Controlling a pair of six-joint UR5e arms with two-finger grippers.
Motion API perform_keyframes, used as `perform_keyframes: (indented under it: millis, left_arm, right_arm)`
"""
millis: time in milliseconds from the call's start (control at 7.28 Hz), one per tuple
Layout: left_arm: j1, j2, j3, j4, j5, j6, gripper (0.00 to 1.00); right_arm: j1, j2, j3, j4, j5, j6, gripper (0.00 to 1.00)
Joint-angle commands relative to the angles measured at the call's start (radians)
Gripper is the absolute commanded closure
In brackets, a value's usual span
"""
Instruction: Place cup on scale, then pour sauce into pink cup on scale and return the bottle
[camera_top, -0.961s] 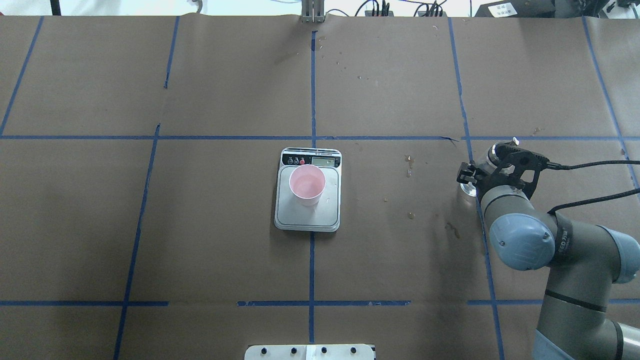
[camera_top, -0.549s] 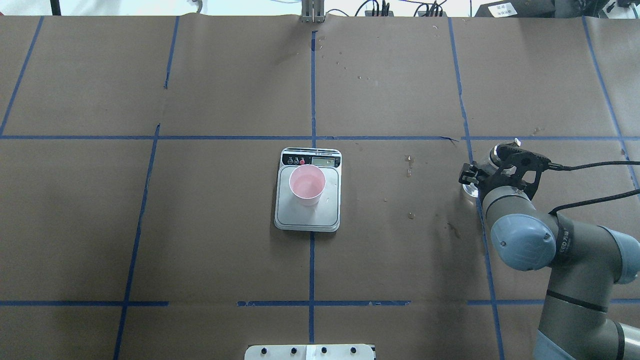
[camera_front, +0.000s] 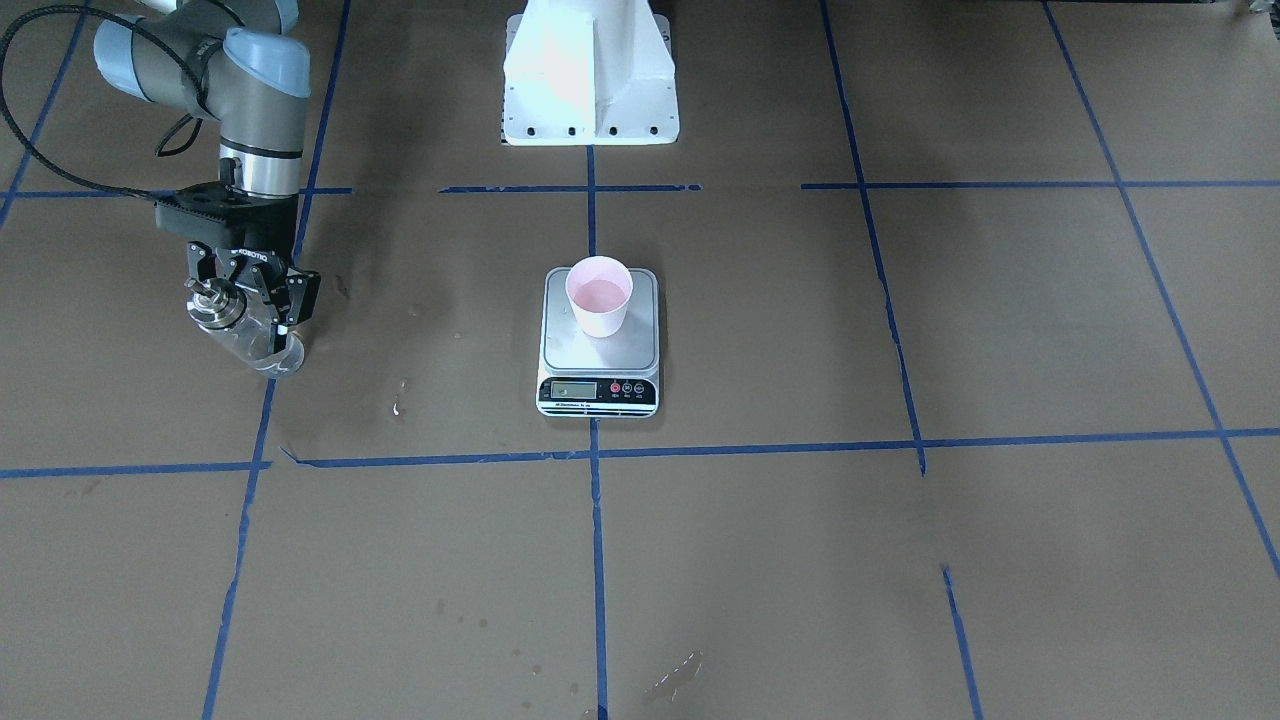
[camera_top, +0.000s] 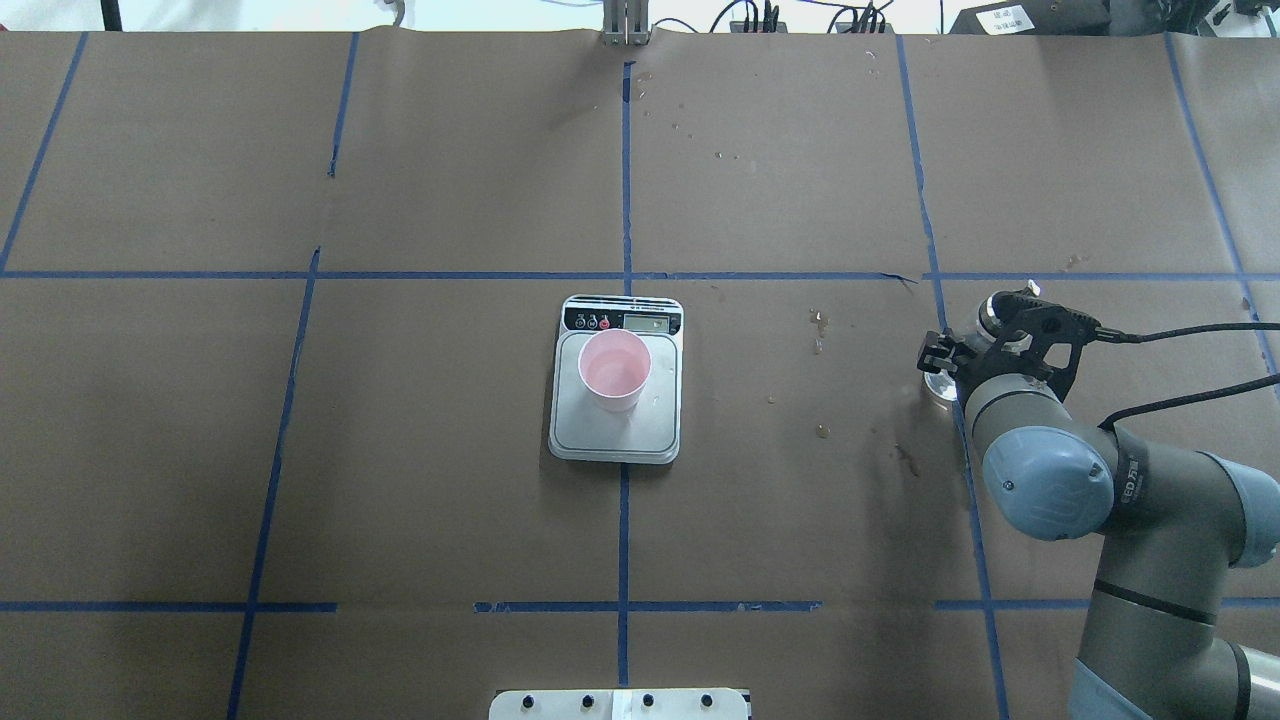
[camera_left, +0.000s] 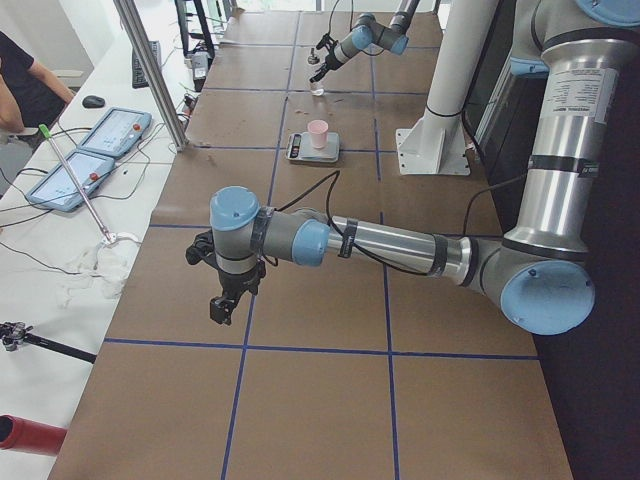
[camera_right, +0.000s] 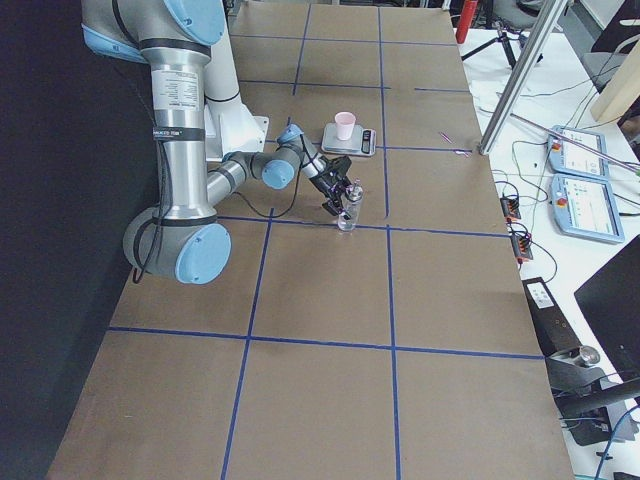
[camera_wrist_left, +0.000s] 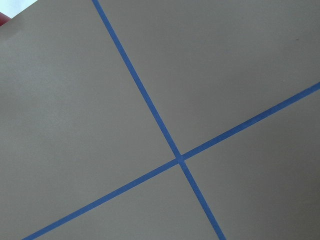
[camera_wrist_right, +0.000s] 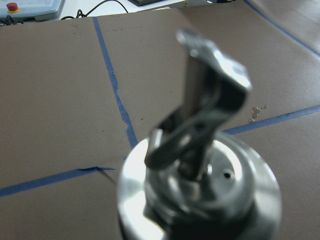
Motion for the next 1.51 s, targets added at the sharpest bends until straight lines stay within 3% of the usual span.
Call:
perform_keyframes:
  millis: [0,275,549,1099,1373]
  left_arm:
    - [0.000,-0.001,0.000,0.000,0.000,0.000,0.00]
    - [0.002,-0.001,0.000,0.000,0.000,0.000,0.00]
    - [0.002,-0.001,0.000,0.000,0.002,0.000,0.00]
    - [0.002,-0.002,0.000,0.000,0.002,0.000,0.00]
    - [0.000,-0.002,0.000,0.000,0.002,0.000,0.00]
  right_arm:
    - [0.003,-0.001,0.004,0.000,0.002,-0.003,0.20]
    - [0.003,-0.001,0.007,0.000,0.002,-0.003,0.01]
    - [0.004,-0.001,0.028,-0.005,0.044,-0.004,0.00]
    - [0.007,0.012,0.154,-0.257,0.249,-0.010,0.00]
    - [0.024,0.065,0.264,-0.474,0.489,-0.047,0.00]
